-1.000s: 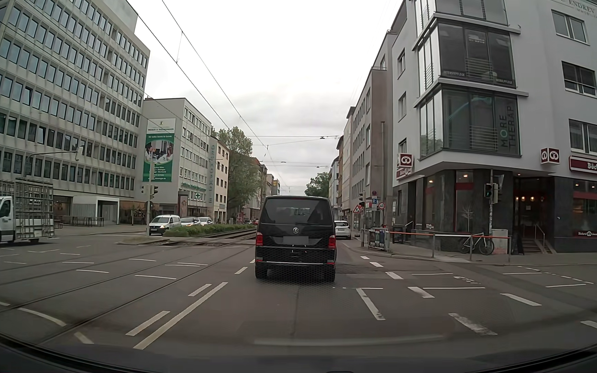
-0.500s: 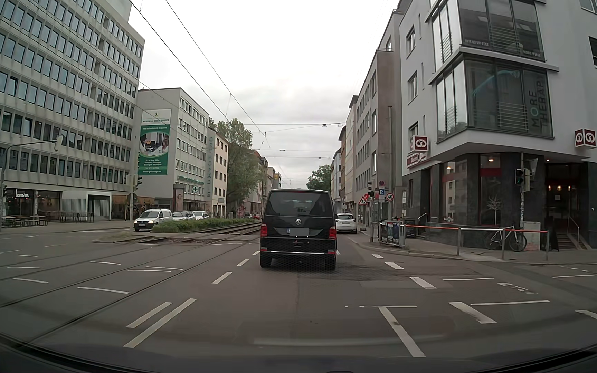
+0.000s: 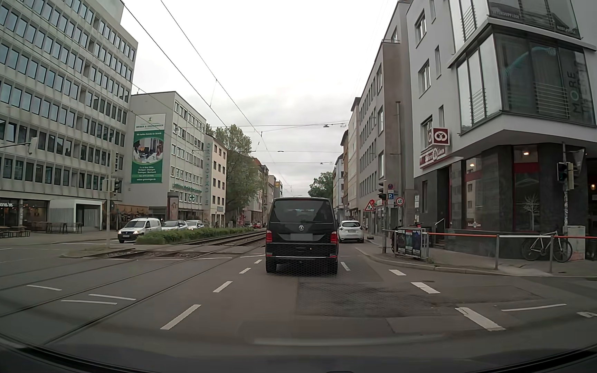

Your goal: Follow the waypoints while adhering to traffic rules and regulations

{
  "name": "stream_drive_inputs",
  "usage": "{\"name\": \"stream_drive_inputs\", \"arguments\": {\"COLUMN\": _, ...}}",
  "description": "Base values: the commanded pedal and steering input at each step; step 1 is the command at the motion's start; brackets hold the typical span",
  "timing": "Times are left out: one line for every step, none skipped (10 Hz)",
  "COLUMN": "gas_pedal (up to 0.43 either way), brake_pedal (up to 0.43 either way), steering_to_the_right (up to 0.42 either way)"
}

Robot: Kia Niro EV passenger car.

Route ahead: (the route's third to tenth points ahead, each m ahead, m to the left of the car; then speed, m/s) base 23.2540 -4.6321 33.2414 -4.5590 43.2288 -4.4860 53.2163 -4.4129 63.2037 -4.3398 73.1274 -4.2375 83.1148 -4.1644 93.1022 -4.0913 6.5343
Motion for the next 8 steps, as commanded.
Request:
{"name": "stream_drive_inputs", "arguments": {"gas_pedal": 0.157, "brake_pedal": 0.000, "steering_to_the_right": -0.005}}
{"name": "stream_drive_inputs", "arguments": {"gas_pedal": 0.157, "brake_pedal": 0.000, "steering_to_the_right": -0.005}}
{"name": "stream_drive_inputs", "arguments": {"gas_pedal": 0.157, "brake_pedal": 0.000, "steering_to_the_right": -0.004}}
{"name": "stream_drive_inputs", "arguments": {"gas_pedal": 0.157, "brake_pedal": 0.000, "steering_to_the_right": -0.005}}
{"name": "stream_drive_inputs", "arguments": {"gas_pedal": 0.157, "brake_pedal": 0.000, "steering_to_the_right": -0.003}}
{"name": "stream_drive_inputs", "arguments": {"gas_pedal": 0.157, "brake_pedal": 0.000, "steering_to_the_right": -0.003}}
{"name": "stream_drive_inputs", "arguments": {"gas_pedal": 0.157, "brake_pedal": 0.000, "steering_to_the_right": -0.003}}
{"name": "stream_drive_inputs", "arguments": {"gas_pedal": 0.157, "brake_pedal": 0.000, "steering_to_the_right": -0.003}}
